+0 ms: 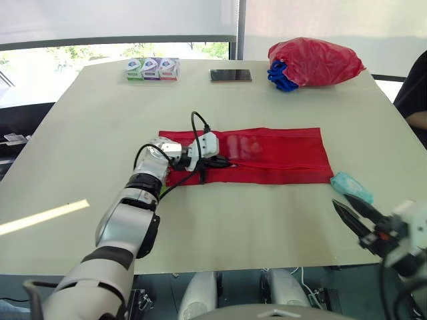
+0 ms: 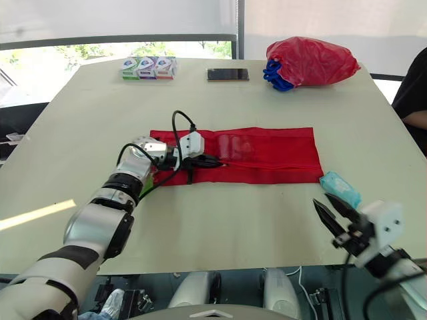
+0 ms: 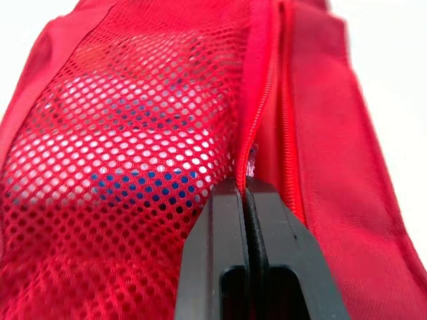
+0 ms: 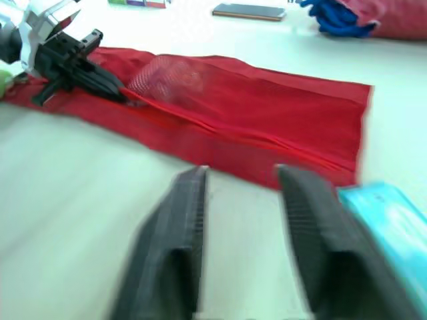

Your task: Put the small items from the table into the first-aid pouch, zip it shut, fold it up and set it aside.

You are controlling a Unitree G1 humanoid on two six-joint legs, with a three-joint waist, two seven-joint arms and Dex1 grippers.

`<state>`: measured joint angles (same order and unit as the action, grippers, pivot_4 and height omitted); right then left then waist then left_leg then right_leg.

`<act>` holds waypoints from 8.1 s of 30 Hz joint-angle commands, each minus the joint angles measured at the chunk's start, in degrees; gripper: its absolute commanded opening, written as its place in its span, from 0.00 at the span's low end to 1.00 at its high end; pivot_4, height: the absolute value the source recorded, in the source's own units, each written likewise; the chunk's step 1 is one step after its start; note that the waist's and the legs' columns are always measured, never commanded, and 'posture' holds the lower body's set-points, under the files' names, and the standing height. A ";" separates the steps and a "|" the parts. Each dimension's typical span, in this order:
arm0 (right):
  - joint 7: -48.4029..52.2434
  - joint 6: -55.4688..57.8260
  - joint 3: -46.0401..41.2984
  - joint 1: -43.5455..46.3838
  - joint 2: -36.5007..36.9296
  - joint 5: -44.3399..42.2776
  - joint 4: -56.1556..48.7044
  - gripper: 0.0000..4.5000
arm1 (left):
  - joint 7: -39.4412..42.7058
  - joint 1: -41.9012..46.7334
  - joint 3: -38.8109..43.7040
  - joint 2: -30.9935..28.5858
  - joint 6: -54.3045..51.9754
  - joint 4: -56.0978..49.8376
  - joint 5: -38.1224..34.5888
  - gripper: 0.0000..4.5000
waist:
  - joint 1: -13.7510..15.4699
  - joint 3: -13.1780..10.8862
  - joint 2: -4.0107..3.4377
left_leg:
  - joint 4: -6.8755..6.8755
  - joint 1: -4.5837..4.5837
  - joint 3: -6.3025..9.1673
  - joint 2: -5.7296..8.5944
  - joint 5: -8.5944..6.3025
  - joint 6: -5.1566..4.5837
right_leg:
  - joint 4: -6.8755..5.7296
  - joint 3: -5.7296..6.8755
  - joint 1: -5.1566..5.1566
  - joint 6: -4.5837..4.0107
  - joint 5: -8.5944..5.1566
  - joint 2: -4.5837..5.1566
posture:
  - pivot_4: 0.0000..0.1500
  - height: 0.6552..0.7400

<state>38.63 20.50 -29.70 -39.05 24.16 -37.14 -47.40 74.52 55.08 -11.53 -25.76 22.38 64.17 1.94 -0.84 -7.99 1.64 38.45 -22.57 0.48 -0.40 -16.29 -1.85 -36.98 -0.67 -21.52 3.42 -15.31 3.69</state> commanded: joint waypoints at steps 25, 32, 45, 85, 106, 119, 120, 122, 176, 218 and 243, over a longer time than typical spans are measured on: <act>4.64 -7.04 -5.73 -0.10 3.74 -7.49 -0.32 1.00 | 2.92 -7.24 5.04 -7.38 -10.08 -15.95 -3.57 0.16 | 0.31 0.00 0.00 | 0.01 0.00 -0.05 -0.16 0.00 0.00 | 0.00 -0.05 -0.01 0.00 0.00 0.03 | 1.00 1.00; 4.65 -7.22 -5.71 -0.23 3.99 -7.55 -0.64 1.00 | 6.43 -8.59 6.12 -8.66 -13.48 -21.80 -6.47 0.90 | 0.43 0.00 -0.01 | 0.02 -0.02 -0.05 -0.13 0.00 0.00 | 0.00 -0.04 -0.01 0.00 0.00 0.03 | 1.00 1.00; 4.29 -7.28 -3.94 0.80 3.89 -6.40 -1.01 1.00 | 1.16 -8.84 5.61 -10.29 -11.19 -20.15 -4.32 0.97 | 0.62 0.00 -0.01 | 0.03 -0.02 -0.04 -0.09 0.00 0.00 | 0.00 -0.04 -0.01 0.00 0.00 0.04 | 1.00 1.00; 9.65 -9.46 -2.88 3.40 7.89 -4.72 -0.13 1.00 | 14.03 -15.34 4.92 -16.69 -27.83 -33.88 -10.52 0.34 | 0.37 -0.01 -0.02 | 0.04 -0.01 -0.04 -0.10 0.00 0.00 | -0.03 -0.04 -0.02 0.00 0.00 0.02 | 1.00 1.00; 5.80 -7.21 -5.04 4.03 9.59 -6.96 -0.60 1.00 | -9.01 -10.60 -3.80 9.07 -28.68 -42.61 -8.60 1.00 | 1.47 0.02 -0.05 | 0.20 -0.10 -0.01 0.05 -0.01 -0.01 | 0.00 -0.14 0.03 0.00 0.00 0.04 | 1.00 1.00; 3.01 -8.08 -4.61 2.62 7.94 -5.10 -2.87 1.00 | -18.59 -4.62 -8.75 18.39 -21.88 -25.50 1.04 1.00 | 1.72 0.02 -0.05 | 0.20 -0.09 -0.03 0.09 -0.02 -0.03 | 0.01 -0.16 0.03 0.00 0.00 0.02 | 1.00 1.00; 2.82 -8.16 -4.36 2.45 7.81 -4.68 -3.03 1.00 | -18.68 -4.64 -8.58 18.91 -22.36 -25.46 0.89 1.00 | 1.72 0.02 -0.05 | 0.20 -0.10 -0.02 0.09 -0.02 -0.03 | 0.02 -0.16 0.03 0.00 0.00 0.02 | 1.00 1.00; 2.72 -8.27 -3.91 2.10 7.46 -4.13 -3.34 1.00 | -18.29 -5.15 -8.63 19.60 -22.79 -26.13 0.73 1.00 | 1.67 0.02 -0.05 | 0.20 -0.12 -0.01 0.09 -0.02 -0.03 | 0.02 -0.15 0.03 0.00 0.00 0.02 | 1.00 1.00; 5.53 -1.92 10.70 28.88 19.49 16.12 42.30 0.87 | -16.58 -9.24 -5.82 18.19 -20.77 -31.80 -2.00 0.00 | 1.61 0.11 -0.27 | 0.19 -0.09 -0.10 0.10 -0.01 -0.02 | 0.04 -0.21 0.03 0.00 0.01 0.02 | 1.00 1.00; -32.57 50.85 27.76 54.38 -3.88 16.72 14.54 0.15 | -14.02 -13.45 -8.78 22.99 -25.86 -39.68 -3.94 0.00 | 1.64 0.13 -0.39 | 0.24 -0.20 0.05 0.13 0.00 -0.01 | 0.02 -0.15 -0.02 0.00 0.01 0.03 | 1.00 1.00; -25.82 46.94 29.46 44.81 -3.71 16.54 3.38 0.75 | -18.82 -10.40 -7.32 25.95 -25.29 -31.86 -2.54 0.00 | 1.28 0.15 -0.43 | 0.20 -0.19 0.03 0.14 -0.01 -0.02 | 0.01 -0.17 -0.06 0.00 0.01 0.02 | 1.00 1.00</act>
<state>10.92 67.49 0.60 6.09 19.50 -18.97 -39.93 56.06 42.99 -19.03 -0.65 -4.05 32.88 -0.17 0.44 -7.83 1.21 38.65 -22.76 0.51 -0.26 -16.30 -1.87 -36.97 -0.84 -21.58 3.42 -15.30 3.71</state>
